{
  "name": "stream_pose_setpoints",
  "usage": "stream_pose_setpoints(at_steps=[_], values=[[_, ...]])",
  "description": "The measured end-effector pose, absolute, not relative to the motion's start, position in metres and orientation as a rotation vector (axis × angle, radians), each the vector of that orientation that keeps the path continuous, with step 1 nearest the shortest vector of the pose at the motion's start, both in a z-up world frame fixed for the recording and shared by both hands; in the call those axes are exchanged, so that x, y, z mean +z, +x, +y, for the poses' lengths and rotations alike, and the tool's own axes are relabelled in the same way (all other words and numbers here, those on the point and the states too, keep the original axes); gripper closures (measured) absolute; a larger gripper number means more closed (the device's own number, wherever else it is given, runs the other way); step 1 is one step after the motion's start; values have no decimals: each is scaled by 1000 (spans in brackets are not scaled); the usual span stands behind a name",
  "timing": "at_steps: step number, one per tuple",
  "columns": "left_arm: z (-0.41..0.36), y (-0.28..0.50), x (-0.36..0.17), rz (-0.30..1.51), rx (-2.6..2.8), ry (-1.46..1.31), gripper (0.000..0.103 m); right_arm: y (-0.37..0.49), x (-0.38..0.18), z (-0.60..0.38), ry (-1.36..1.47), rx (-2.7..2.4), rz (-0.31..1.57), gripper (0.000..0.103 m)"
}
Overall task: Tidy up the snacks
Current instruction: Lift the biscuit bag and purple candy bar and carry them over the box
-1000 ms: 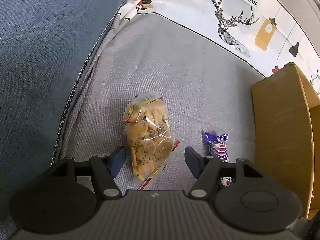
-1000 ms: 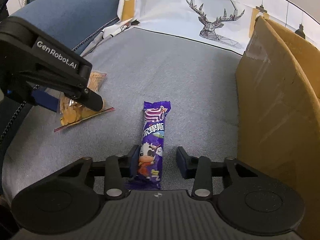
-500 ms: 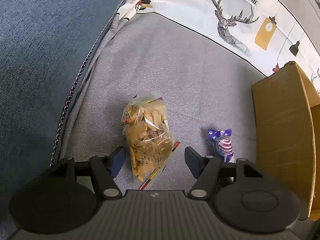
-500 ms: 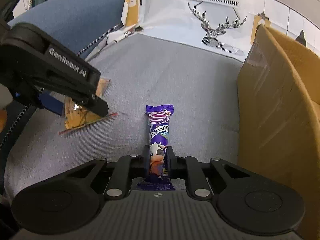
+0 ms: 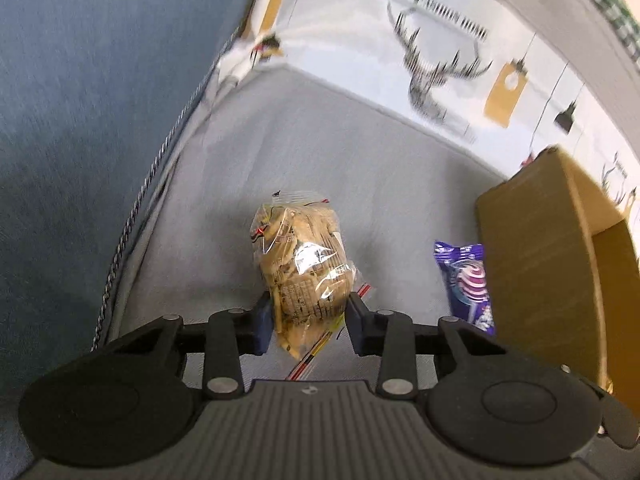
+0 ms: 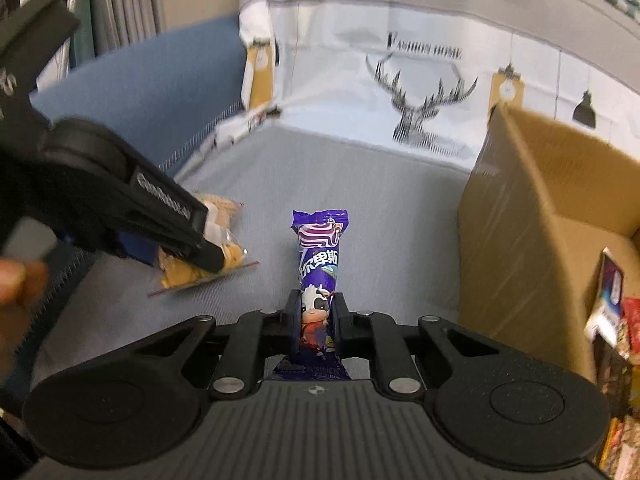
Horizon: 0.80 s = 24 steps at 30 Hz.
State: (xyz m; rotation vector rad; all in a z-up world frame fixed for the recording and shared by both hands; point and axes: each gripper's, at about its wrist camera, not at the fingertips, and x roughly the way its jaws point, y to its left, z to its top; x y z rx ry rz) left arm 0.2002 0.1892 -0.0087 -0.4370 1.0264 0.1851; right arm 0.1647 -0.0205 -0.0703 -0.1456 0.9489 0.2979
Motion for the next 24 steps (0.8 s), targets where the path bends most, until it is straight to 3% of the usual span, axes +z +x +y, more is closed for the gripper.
stream_pose_setpoints(at_steps=[14,24], values=[[169,178,51,714,181,-384,62,150,66,-88,-27,295,632,88],[133,173,75,561,124,-346,62,128,53,-149,36,196,607,88]])
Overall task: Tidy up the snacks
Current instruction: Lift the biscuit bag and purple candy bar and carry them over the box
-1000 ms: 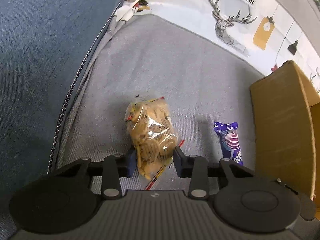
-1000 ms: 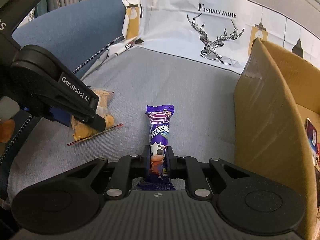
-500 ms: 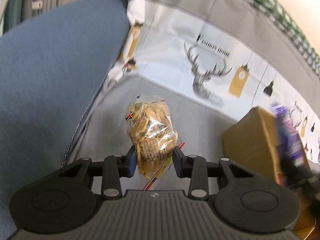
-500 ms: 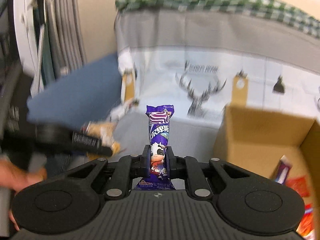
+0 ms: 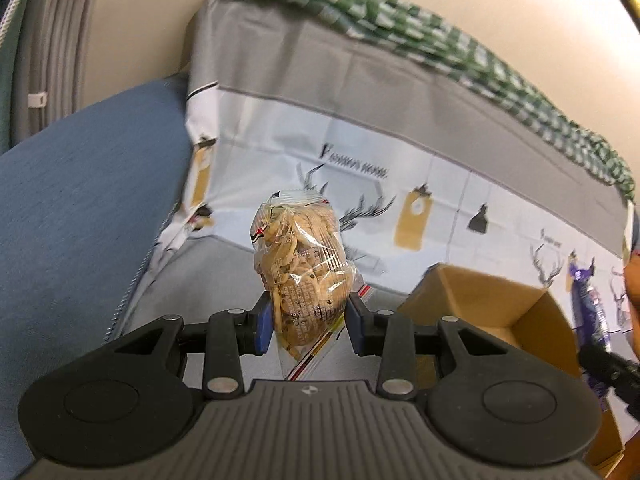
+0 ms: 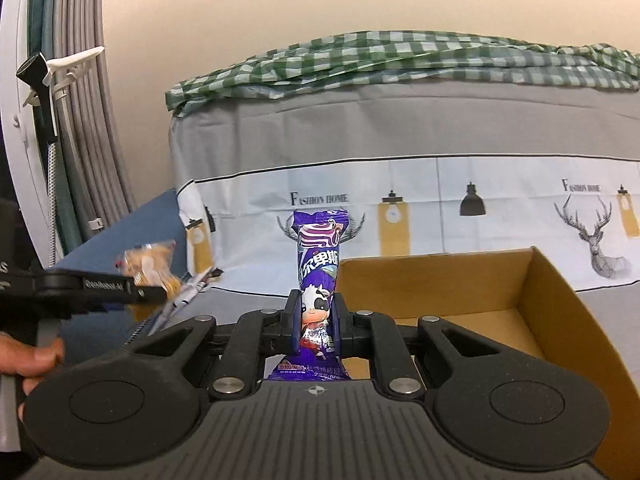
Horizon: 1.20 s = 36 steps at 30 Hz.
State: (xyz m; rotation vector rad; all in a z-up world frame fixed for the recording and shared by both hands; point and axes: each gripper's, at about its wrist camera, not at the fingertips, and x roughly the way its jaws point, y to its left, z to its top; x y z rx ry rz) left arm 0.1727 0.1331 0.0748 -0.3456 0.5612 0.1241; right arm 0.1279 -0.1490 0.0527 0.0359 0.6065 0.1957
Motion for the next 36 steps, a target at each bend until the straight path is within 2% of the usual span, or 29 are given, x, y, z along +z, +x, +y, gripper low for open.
stream_pose_setpoints(at_steps=[24,36], values=[[-18,189,84,432,-237,-218,62,130,42,-220,-8,20,608,88],[-42,202,73,448,-298,-221,62,131,37,-225,-43,-6,606,88]])
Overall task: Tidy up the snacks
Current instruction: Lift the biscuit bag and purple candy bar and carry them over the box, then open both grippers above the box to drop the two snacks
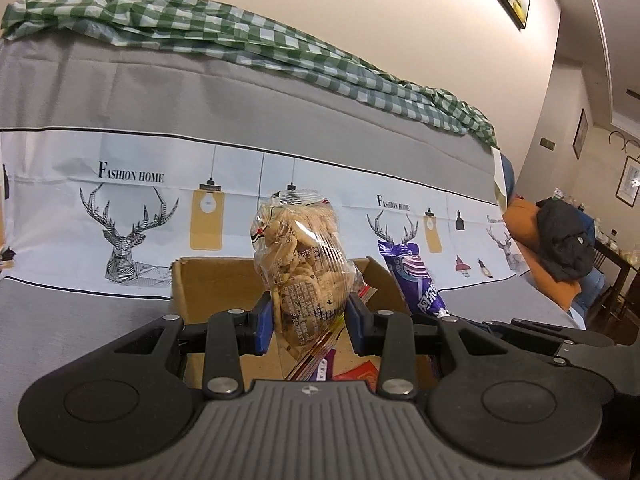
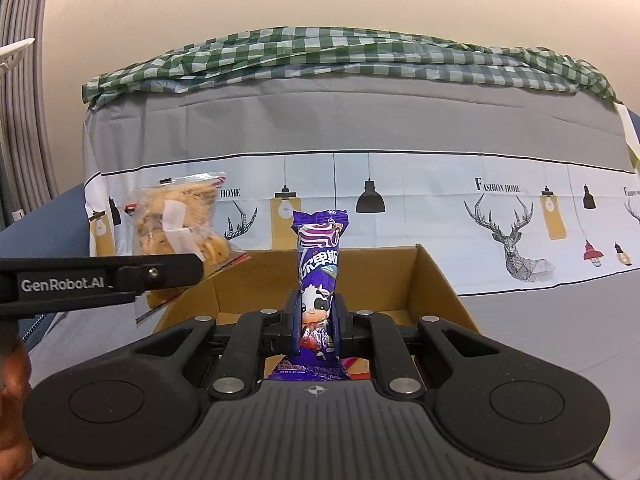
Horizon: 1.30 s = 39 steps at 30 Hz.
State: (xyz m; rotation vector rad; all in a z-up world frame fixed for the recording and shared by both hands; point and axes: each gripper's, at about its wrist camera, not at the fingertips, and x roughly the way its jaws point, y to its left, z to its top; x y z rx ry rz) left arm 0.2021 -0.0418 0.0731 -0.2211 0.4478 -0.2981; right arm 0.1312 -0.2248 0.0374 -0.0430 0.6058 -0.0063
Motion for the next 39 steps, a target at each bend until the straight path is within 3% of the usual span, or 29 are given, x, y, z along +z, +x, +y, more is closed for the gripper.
stream_pose_setpoints(at_steps=[13,14,15,17,18,23,25,30,35,39], values=[[-51,200,72,443,-356,-166,61,130,37,-224,-41,-32,604,88],[-53,201,71,449,-364,-156,55,131,37,-225,-38,-39,612,86],[-53,200,71,448,-359,-144,47,133,35,-226,-32,-48,626,83],[-55,199,71,434,-351,-121,40,135,31,-231,-4,-84,667,49],[-55,198,71,432,-352,-118,39,136,31,-235,22,-111,674,43],[-49,196,69,423,-337,-92,33,137,30,-249,96,-156,691,40],[-46,193,68,415,-331,-75,23,137,28,-249,98,-161,693,38],[-38,179,67,406,-309,-31,12,132,29,-244,85,-158,685,23],[-33,156,84,458,-262,-28,12,119,38,-241,73,-143,641,1],[-34,117,106,462,-285,-62,11,101,46,-236,56,-104,650,1]])
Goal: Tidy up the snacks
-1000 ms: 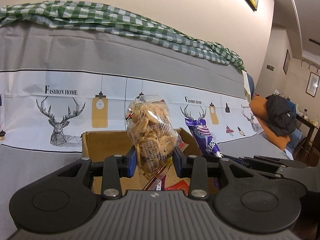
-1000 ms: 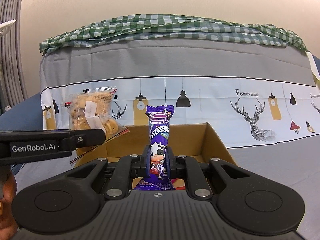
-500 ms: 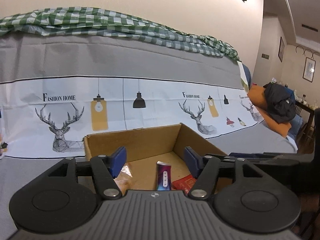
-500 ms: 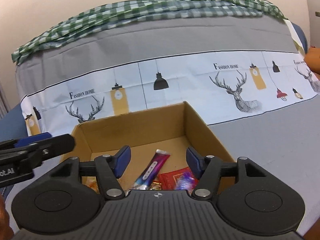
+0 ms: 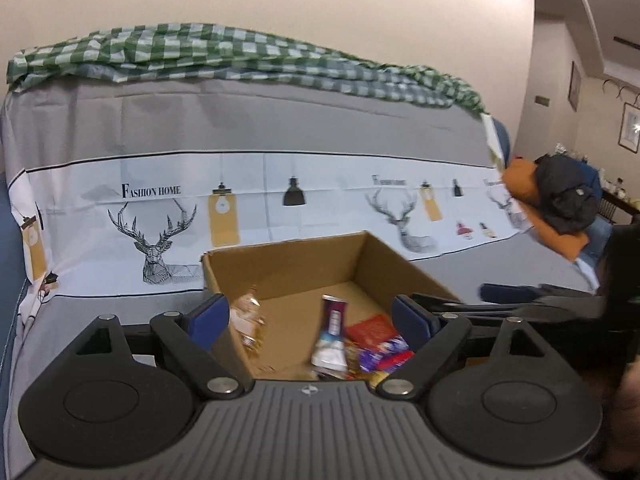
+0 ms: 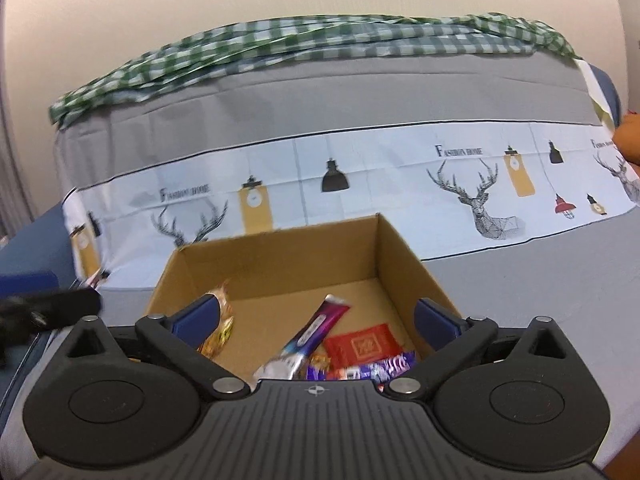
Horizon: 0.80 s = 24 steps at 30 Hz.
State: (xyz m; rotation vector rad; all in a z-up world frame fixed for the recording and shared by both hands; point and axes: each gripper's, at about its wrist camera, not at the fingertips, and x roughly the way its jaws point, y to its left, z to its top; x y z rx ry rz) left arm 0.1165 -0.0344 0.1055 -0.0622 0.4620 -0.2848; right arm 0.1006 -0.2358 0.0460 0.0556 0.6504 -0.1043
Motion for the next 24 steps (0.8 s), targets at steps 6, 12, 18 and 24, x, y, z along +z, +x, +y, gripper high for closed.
stream_pose_setpoints(at_steps=[6,12,18,24], values=[[-46,73,97,566,-177,-203,11,67,58,-241,56,-145,687,1],[-58,59,55,692,-113,-215,11,22,66,-247,69,-189,694,1],[-51,71,46,674,-56,-158,0,12,53,-232,-66,-176,718,1],[-44,76,44,696,-56,-199,0,25,41,-227,-90,-164,770,1]])
